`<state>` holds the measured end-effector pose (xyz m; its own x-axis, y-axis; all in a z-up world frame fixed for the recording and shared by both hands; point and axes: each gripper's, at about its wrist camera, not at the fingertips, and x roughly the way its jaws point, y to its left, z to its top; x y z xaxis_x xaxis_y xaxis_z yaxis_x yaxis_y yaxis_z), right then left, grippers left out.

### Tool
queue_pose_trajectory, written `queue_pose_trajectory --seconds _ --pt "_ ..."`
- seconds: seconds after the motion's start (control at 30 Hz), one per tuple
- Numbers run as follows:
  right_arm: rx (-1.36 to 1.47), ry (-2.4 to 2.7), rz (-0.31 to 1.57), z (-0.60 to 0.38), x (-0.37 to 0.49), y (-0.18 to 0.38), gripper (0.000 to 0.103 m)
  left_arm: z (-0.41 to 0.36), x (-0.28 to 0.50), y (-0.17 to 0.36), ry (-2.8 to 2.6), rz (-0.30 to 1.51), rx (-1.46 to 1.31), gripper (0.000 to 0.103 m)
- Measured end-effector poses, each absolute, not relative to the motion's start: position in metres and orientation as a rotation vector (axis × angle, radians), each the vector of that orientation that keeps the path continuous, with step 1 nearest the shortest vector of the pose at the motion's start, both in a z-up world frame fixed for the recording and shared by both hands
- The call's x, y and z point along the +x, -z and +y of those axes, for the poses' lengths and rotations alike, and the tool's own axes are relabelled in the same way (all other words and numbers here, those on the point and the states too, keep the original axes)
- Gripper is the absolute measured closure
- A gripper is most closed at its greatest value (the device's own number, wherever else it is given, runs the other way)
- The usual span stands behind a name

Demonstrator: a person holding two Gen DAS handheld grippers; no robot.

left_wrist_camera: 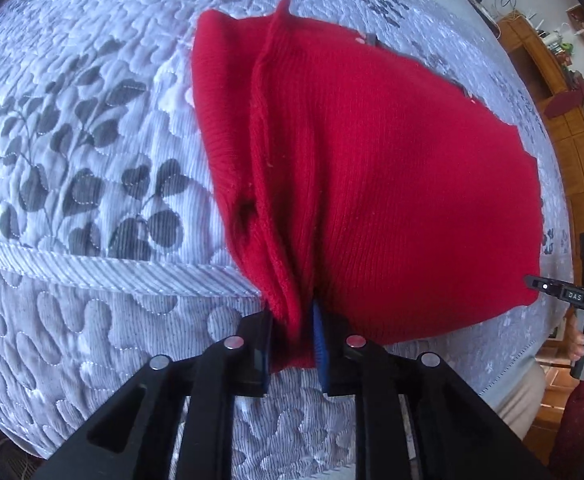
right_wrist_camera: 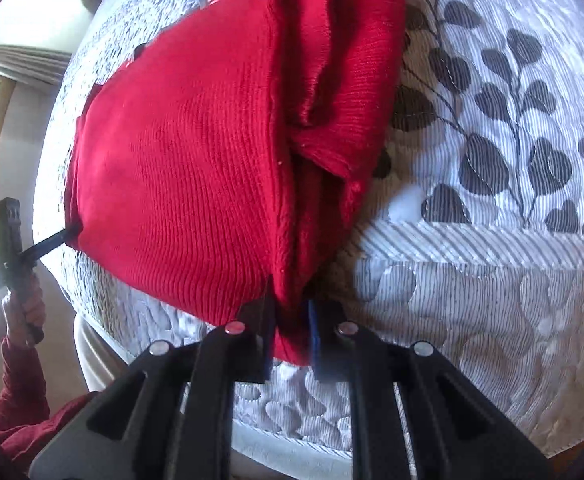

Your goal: Fold small clothes

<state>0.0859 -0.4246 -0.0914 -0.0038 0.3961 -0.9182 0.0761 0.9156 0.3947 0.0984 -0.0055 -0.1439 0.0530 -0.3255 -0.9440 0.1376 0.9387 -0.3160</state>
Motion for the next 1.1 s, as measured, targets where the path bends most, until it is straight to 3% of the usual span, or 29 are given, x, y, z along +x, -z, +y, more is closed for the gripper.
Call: queue_pose_trajectory --seconds 0.07,0.13,0.37,0.63,0.7,0.77,0.8,1.1 --pt "0.369 -0.260 1.550 -0.424 0.088 0.078 0.074 -0.001 0.102 0.133 0.327 1.475 -0.111 0.054" --pt "0.312 -0.215 1.504 -0.435 0.090 0.054 0.060 0.006 0.101 0.118 0.299 1.430 -0.063 0.054" --pt "0.293 -0.205 1.336 -0.444 0.168 -0.007 0.059 0.002 0.163 0.065 0.258 1.259 -0.013 0.054" --pt "0.370 -0.153 1.411 -0.442 0.270 0.045 0.059 -0.074 0.233 0.103 0.339 1.253 0.032 0.054" --pt "0.391 -0.136 1.433 -0.446 0.283 0.058 0.064 -0.078 0.239 0.122 0.326 1.284 0.066 0.054" --pt "0.416 -0.151 1.441 -0.447 0.288 0.064 0.094 -0.074 0.245 0.141 0.311 1.335 0.073 0.054" --pt "0.430 -0.158 1.441 -0.449 0.290 0.065 0.097 -0.070 0.246 0.146 0.316 1.343 0.062 0.053" --pt "0.402 -0.093 1.437 -0.455 0.290 0.078 0.098 -0.076 0.245 0.155 0.288 1.355 0.142 0.052"
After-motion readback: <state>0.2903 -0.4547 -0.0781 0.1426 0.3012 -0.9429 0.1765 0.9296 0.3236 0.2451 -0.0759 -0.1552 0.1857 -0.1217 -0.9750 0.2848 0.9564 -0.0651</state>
